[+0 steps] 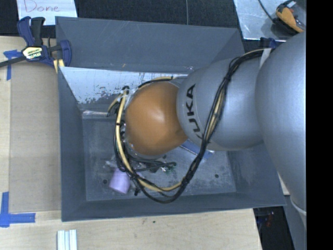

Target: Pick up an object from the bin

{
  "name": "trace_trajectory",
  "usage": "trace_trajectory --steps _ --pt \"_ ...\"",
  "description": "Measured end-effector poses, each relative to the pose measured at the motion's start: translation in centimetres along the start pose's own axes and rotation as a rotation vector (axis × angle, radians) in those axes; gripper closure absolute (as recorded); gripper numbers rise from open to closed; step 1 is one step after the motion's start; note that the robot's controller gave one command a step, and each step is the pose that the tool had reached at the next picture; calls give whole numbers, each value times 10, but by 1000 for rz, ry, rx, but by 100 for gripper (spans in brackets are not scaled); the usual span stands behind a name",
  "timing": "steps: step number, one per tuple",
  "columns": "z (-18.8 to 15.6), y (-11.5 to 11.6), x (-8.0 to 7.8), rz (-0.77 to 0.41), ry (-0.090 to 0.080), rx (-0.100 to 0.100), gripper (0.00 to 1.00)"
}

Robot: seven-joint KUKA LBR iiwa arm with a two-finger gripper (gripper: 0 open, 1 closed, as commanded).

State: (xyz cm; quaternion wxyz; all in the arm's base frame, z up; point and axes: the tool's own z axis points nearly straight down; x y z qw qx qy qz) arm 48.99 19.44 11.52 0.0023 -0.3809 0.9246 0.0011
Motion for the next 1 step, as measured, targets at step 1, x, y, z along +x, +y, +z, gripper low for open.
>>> trace_trajectory --steps 1 --pt "-35 -1 -3 0 -9 4 100"
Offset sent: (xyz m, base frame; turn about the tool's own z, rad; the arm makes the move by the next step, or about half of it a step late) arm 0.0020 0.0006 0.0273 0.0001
